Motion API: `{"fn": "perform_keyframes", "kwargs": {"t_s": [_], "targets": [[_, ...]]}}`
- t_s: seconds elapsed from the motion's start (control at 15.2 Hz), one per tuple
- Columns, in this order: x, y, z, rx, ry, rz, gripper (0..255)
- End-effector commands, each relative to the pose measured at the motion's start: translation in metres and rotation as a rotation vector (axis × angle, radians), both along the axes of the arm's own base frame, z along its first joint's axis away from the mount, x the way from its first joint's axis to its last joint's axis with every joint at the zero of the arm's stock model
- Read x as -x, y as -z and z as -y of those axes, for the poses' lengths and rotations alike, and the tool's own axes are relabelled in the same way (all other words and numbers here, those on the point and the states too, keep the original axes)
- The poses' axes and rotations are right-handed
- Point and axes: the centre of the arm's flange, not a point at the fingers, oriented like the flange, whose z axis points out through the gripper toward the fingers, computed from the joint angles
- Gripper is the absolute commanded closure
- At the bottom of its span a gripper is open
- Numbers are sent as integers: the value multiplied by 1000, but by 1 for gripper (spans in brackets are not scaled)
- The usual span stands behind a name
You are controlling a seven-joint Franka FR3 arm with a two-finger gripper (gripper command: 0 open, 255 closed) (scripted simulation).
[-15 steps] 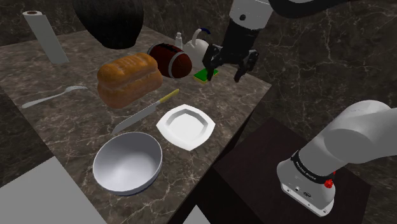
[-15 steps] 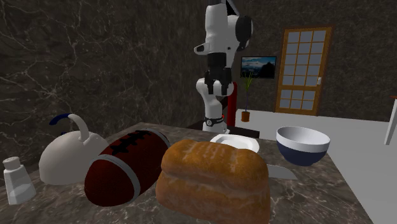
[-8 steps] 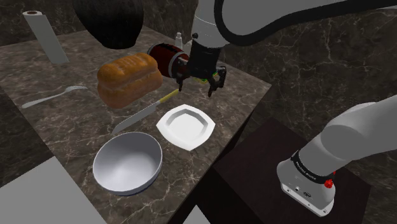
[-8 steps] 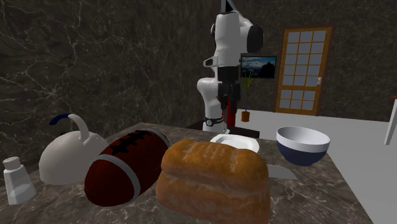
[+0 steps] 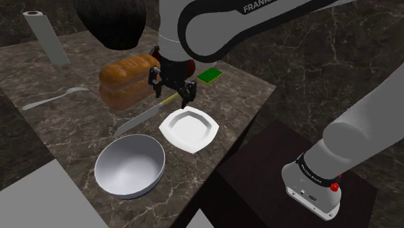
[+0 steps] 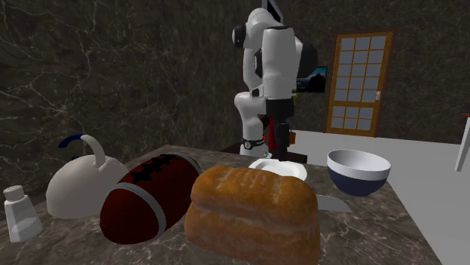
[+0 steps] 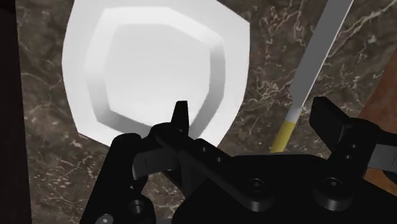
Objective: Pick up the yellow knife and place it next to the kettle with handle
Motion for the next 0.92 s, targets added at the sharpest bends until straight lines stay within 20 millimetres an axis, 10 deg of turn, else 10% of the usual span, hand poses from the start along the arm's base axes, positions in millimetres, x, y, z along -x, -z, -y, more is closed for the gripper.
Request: {"fn": "perform_keyframes", "kwargs": {"t_s": [0.0, 0.33, 0.86], "targets": [[-24, 14, -13, -8, 93, -11, 0], [-72, 45, -33, -20, 275, -40, 0], [-72, 85, -38, -20, 275, -40, 0]]}}
